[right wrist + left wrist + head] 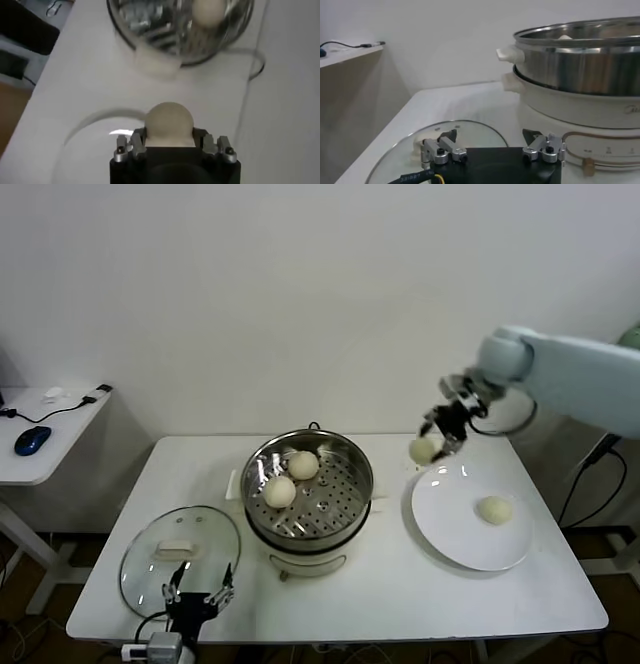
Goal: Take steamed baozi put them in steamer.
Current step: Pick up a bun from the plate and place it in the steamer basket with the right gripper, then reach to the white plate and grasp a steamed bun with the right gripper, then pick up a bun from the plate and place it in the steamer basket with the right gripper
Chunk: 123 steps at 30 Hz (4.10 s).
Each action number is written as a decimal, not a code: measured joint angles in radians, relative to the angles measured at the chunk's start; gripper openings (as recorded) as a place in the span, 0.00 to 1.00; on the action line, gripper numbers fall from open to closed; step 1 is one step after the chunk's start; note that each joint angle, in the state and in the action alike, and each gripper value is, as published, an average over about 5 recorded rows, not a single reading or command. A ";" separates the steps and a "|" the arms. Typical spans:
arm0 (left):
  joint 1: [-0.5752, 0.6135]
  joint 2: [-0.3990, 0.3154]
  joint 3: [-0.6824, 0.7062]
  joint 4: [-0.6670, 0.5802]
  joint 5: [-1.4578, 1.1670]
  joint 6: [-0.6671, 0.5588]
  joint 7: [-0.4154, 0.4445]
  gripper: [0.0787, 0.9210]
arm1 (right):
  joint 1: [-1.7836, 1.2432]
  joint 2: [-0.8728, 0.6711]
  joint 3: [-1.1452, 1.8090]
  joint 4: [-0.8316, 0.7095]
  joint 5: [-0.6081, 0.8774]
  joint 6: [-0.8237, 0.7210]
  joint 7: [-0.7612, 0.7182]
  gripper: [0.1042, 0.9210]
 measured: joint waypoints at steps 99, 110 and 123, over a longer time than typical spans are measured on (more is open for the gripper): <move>0.022 -0.010 -0.030 -0.006 -0.010 -0.027 0.000 0.88 | -0.698 -0.134 0.386 -0.612 -0.364 -0.006 0.063 0.87; 0.023 -0.011 -0.025 -0.010 -0.009 -0.023 -0.001 0.88 | -0.692 -0.139 0.389 -0.605 -0.353 -0.018 0.044 0.71; 0.038 -0.012 -0.007 -0.049 -0.007 -0.010 0.001 0.88 | -0.264 -0.156 0.029 -0.301 -0.076 -0.097 0.043 0.70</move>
